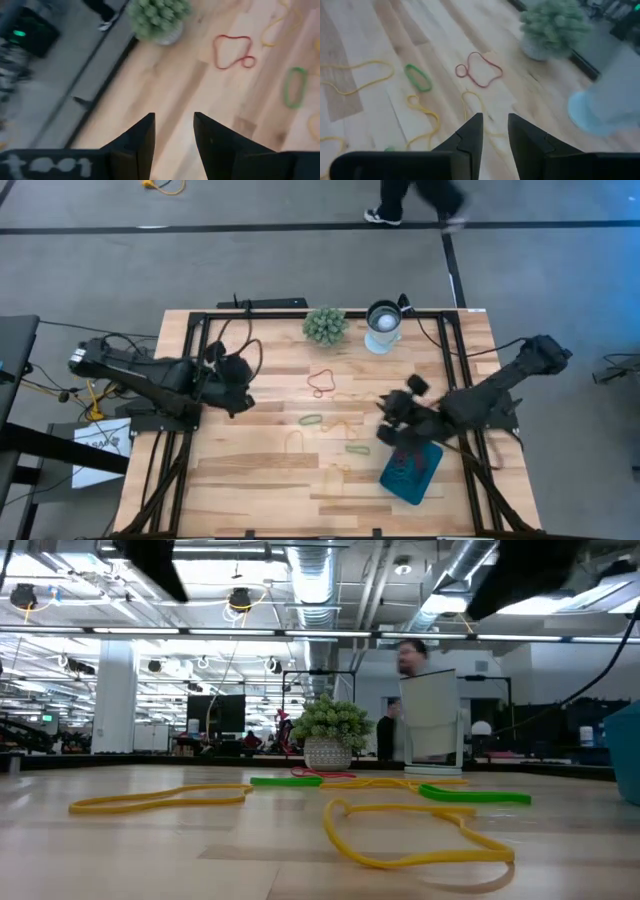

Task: Pick and place items into bin
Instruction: Put the red rubber band into the blue bin

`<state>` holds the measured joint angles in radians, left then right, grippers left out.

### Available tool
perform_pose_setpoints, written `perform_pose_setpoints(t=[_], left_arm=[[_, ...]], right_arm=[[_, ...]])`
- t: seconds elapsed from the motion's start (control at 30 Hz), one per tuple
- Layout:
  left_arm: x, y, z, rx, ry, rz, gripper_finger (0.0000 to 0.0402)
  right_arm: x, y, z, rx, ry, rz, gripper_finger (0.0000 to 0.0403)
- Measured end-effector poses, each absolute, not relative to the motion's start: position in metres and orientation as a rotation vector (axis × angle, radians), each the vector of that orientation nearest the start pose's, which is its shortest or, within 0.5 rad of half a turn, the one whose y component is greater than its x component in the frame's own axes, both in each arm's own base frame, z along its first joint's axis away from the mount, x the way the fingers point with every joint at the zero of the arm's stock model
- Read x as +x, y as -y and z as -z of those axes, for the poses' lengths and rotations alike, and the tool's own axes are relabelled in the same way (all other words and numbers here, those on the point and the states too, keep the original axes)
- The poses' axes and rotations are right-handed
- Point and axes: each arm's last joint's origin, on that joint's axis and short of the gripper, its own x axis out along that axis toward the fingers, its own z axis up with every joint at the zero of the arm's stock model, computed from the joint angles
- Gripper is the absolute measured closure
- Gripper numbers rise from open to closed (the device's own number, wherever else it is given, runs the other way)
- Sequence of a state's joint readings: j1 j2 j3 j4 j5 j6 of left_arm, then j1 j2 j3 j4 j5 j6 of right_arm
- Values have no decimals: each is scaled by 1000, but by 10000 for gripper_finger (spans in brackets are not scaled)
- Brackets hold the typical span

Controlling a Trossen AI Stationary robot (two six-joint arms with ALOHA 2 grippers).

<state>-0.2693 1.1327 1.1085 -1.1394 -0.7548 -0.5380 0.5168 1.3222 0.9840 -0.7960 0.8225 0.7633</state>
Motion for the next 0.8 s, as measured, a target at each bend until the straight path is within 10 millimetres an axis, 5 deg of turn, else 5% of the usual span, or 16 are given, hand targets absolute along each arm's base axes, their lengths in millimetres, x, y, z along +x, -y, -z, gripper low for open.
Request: perform_pose_setpoints(t=[0.17,0.33,0.53,0.8], left_arm=[[175,36,-258,-39,-775,-550,276],[169,39,-220,-107,-744,-525,276],[163,43,-197,-147,-772,-535,276],[160,45,-192,-168,-759,-557,276]], right_arm=[[285,-79,-226,-30,-783,400,316],[333,-35,-197,36,-764,247,316],[351,15,-163,165,-821,147,316],[371,21,-125,88,-841,53,316]])
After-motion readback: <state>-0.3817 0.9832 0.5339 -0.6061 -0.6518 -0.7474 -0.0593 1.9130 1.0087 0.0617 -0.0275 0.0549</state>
